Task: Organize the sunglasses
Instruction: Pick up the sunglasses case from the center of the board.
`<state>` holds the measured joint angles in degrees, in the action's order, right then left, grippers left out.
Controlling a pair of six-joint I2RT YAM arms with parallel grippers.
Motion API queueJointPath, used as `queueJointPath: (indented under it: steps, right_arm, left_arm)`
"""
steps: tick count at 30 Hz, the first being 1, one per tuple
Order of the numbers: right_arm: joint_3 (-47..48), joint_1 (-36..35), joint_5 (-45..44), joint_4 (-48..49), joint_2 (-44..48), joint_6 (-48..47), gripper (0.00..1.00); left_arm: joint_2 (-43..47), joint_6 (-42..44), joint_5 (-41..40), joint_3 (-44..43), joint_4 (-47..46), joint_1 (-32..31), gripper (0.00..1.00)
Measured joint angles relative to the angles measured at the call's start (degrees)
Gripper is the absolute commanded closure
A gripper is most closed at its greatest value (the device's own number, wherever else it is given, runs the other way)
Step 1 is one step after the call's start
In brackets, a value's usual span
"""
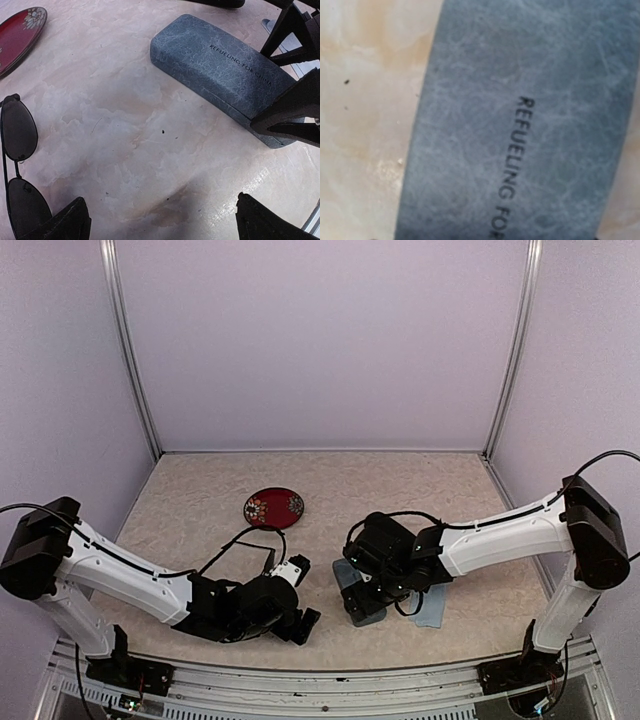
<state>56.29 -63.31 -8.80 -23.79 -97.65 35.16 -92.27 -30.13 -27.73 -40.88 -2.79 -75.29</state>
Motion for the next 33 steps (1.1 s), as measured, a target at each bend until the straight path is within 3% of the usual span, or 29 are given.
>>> queueJointPath:
  steps: [10,20,25,33]
  right_arm:
    - [0.13,0.04,0.17,0.07,-0.44,0.15,0.3]
    - [-1.62,1.97,1.49,0.2,2.69,-2.95,0.5]
    - [-4.22,4.37,6.25,1.75,10.75,-9.42,0.54]
    - [-5.03,5.75,15.54,5.68,20.63,-19.52,0.63]
  left_arm:
    - [0.0,-0.07,-0.31,0.0,0.0,0.0,0.01]
    - [0.87,-1.22,-1.49,0.7,-0.83,0.59,0.01]
    - [6.29,-0.94,-0.15,4.46,-4.66,1.79,0.01]
    - [20.39,1.88,9.92,14.75,-16.33,7.78,0.01]
